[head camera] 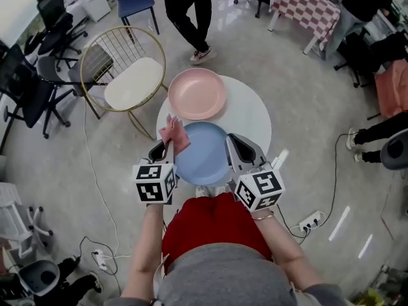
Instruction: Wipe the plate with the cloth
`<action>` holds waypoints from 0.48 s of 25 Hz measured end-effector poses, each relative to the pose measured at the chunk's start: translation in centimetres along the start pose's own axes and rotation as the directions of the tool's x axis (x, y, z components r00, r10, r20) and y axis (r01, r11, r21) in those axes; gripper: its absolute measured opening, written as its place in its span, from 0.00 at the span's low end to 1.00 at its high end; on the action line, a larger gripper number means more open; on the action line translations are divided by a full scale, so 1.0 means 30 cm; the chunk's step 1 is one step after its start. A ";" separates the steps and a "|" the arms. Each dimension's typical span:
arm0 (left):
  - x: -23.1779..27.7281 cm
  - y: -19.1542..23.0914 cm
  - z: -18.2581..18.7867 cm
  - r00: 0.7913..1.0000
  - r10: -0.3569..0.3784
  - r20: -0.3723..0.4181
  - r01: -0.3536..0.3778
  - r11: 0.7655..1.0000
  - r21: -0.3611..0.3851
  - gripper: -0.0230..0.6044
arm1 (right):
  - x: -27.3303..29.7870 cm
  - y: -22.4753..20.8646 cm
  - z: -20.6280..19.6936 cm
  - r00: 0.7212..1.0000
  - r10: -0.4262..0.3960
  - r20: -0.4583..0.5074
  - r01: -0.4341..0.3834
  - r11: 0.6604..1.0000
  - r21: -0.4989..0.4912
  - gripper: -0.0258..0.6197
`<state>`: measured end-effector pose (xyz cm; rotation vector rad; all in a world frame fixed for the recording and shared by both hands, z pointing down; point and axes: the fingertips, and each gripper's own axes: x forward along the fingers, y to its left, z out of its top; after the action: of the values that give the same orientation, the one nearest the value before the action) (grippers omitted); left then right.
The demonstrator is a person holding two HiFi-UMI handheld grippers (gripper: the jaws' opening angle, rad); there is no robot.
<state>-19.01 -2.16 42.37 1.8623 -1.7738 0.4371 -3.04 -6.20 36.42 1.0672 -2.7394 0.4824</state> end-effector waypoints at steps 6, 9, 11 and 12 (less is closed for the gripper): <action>-0.059 -0.035 0.104 0.994 -0.041 0.099 0.039 0.999 0.016 0.09 | -0.023 0.025 0.058 0.999 -0.004 0.044 0.004 1.000 -0.009 0.09; -0.090 -0.048 0.138 0.989 -0.057 0.138 0.054 0.998 0.020 0.09 | -0.034 0.038 0.075 0.998 -0.005 0.061 0.006 1.000 -0.010 0.09; -0.107 -0.060 0.163 0.984 -0.068 0.166 0.066 0.998 0.019 0.09 | -0.044 0.044 0.090 0.997 -0.003 0.075 0.004 1.000 -0.012 0.09; -0.115 -0.066 0.175 0.981 -0.073 0.179 0.070 0.997 0.020 0.09 | -0.049 0.047 0.098 0.997 -0.001 0.081 0.002 1.000 -0.014 0.09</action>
<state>-17.99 -2.36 35.87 2.0231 -1.8155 0.2613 -3.00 -5.33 32.96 1.1099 -2.8073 0.4285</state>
